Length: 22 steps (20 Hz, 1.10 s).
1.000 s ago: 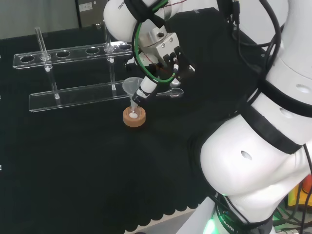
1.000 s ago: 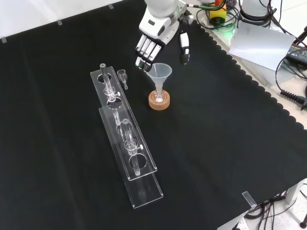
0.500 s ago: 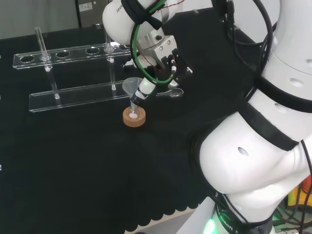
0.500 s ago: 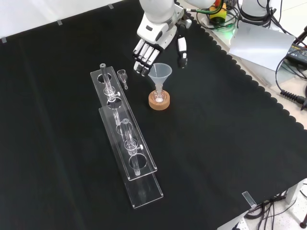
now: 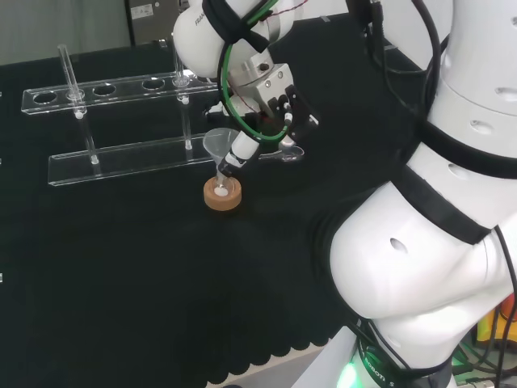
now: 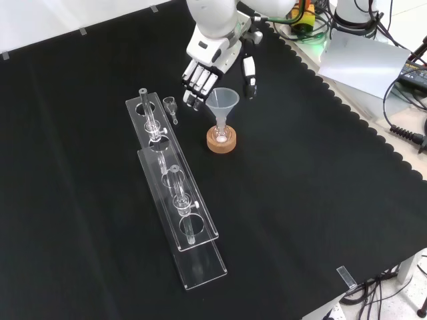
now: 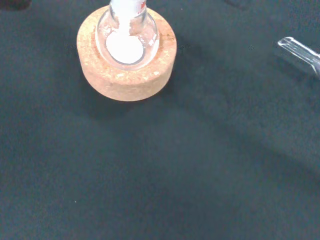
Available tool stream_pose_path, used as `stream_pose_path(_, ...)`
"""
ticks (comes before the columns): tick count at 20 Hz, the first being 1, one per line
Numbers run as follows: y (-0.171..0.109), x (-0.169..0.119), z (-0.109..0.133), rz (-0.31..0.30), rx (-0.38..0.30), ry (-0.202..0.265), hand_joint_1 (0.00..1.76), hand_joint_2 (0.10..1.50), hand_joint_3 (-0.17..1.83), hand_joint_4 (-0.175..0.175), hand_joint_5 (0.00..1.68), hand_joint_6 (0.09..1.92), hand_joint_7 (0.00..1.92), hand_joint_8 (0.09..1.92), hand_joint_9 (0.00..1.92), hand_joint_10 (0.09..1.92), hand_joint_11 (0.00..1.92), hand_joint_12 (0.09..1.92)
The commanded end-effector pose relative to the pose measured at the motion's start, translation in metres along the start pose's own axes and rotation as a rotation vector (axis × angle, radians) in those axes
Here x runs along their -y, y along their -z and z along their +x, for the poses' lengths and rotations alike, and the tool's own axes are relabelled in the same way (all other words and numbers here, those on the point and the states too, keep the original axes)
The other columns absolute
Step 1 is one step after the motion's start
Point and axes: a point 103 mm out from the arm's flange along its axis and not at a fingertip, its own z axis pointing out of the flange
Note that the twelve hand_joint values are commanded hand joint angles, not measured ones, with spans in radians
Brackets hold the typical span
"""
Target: Remove the funnel from the round-bottom flask.
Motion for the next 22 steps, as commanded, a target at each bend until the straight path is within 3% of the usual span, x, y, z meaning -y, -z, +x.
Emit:
stream_pose_path(1,-0.0115,-0.0134,-0.0039,0.007,-0.011,0.015,0.54,0.74,0.13,-0.039,0.0,0.09,0.0,0.09,0.22,0.09,0.0,1.5)
stream_pose_path(9,-0.0134,-0.0195,-0.0016,-0.007,0.016,0.018,0.55,0.75,0.13,-0.042,0.0,0.09,0.0,0.09,0.23,0.09,0.0,1.48)
stream_pose_path(12,-0.0136,-0.0207,-0.0012,-0.031,0.041,0.02,0.57,0.76,0.12,-0.049,0.0,0.09,0.08,0.09,0.32,0.12,0.03,1.5)
stream_pose_path(14,-0.0134,-0.0211,0.0002,-0.035,0.062,0.024,0.59,0.77,0.13,-0.058,0.03,0.09,0.14,0.27,0.38,0.4,0.13,1.46)
stream_pose_path(16,-0.0133,-0.0212,0.0016,-0.037,0.069,0.029,0.61,0.78,0.15,-0.064,0.06,0.09,0.17,0.49,0.45,0.56,0.22,1.42)
stream_pose_path(18,-0.013,-0.0208,0.0022,-0.043,0.07,0.034,0.62,0.78,0.16,-0.067,0.09,0.09,0.18,0.59,0.51,0.6,0.28,1.39)
stream_pose_path(22,-0.0118,-0.0205,0.0034,-0.051,0.072,0.036,0.63,0.78,0.17,-0.069,0.1,0.09,0.18,0.64,0.54,0.61,0.31,1.38)
